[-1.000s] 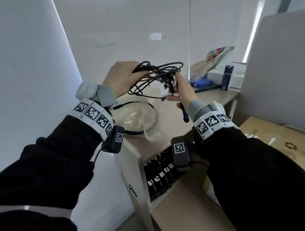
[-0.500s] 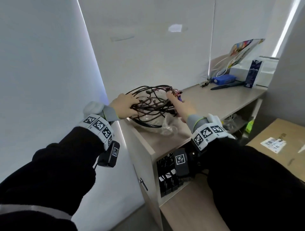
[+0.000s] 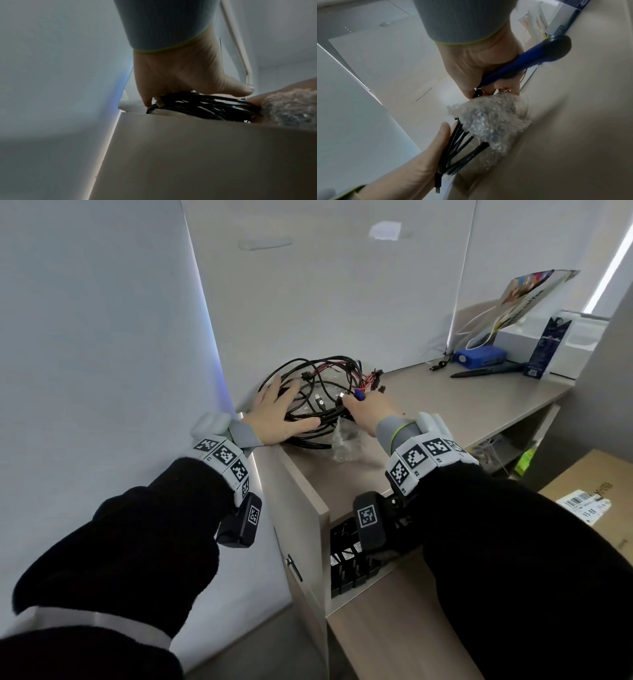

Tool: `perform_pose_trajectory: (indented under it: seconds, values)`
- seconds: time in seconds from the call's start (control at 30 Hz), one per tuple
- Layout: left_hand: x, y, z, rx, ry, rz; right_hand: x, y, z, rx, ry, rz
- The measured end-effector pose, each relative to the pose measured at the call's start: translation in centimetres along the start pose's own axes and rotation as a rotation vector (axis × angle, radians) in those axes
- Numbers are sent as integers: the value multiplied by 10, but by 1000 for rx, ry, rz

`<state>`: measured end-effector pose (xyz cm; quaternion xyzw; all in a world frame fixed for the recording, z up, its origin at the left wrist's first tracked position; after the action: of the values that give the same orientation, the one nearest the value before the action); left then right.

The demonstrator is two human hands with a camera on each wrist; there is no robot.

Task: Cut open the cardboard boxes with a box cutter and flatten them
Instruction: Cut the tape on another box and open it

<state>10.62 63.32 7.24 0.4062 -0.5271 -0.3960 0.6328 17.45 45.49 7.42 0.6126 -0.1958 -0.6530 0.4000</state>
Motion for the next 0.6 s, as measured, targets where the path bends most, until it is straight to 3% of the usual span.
perform_pose_trajectory:
  seconds: [0.2, 0.4, 0.6]
  values:
    - [2, -20, -8, 27, 26, -137, 5, -4, -9, -65, -20, 128]
    - [3, -17, -5, -1, 53, -65, 5, 0, 5, -37, 16, 147]
    - [16, 6, 3, 157, 24, 44, 9, 15, 28, -14, 28, 59]
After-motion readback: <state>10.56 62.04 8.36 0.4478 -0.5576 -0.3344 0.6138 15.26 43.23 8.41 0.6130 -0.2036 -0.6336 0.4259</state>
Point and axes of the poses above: each hand's wrist, its own z-axis away from the middle knuckle, its own y-axis out of the back of the hand, x = y × z, the point moved 1 cm from there along -z, towards the middle knuckle, and after that the axes turned 6 degrees about -x, right-handed, at the moved point
